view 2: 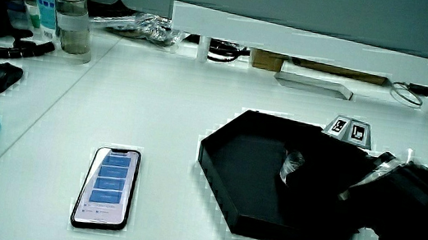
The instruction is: Pick paper clip from plate
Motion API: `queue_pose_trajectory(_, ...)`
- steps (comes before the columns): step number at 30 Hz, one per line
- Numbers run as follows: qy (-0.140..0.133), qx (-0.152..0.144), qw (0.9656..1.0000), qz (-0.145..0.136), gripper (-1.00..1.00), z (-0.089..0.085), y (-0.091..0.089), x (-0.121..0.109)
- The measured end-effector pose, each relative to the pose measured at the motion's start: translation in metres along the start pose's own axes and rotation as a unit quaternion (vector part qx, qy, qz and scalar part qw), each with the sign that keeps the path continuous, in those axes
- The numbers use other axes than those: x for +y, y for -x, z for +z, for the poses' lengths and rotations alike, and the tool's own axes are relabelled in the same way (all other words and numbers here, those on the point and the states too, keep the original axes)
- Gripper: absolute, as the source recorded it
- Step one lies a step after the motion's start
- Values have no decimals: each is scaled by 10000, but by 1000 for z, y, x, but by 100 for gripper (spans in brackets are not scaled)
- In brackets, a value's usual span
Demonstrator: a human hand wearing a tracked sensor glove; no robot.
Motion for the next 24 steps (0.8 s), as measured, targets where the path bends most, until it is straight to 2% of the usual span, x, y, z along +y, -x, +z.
queue_pose_trajectory(2,32,42,9999,145,100,5,3,-5)
queue_pose_trajectory(4,-53,-48,9998,162,100,8,4,-9)
queue_pose_trajectory(5,-6,30,9998,171,100,10,3,-10)
queue_pose_trajectory(7,-179,-84,9997,106,100,16,-1,-13)
queue_pose_trajectory(8,-100,-16,9999,116,100,18,-2,-16)
queue_pose_trajectory(9,-215,-51,9996,149,100,22,-3,-20)
queue_pose_trajectory(10,-234,-28,9997,26,100,22,-8,-17)
queue_pose_trajectory(12,-223,-5,9997,85,100,27,-10,-22)
queue_pose_trajectory(13,-184,6,9998,-7,100,28,-14,-21)
queue_pose_trajectory(16,-165,154,9997,1,100,31,-26,-26)
queue_pose_trajectory(18,-331,124,9993,-85,100,35,-34,-32)
queue_pose_trajectory(19,-264,131,9994,-169,100,36,-40,-32)
queue_pose_trajectory(21,-406,164,9987,-257,100,40,-48,-37)
queue_pose_trajectory(22,-351,132,9986,-365,100,41,-53,-37)
queue_pose_trajectory(23,-407,226,9982,-378,100,42,-57,-40)
queue_pose_trajectory(24,-229,261,9989,-316,100,42,-61,-41)
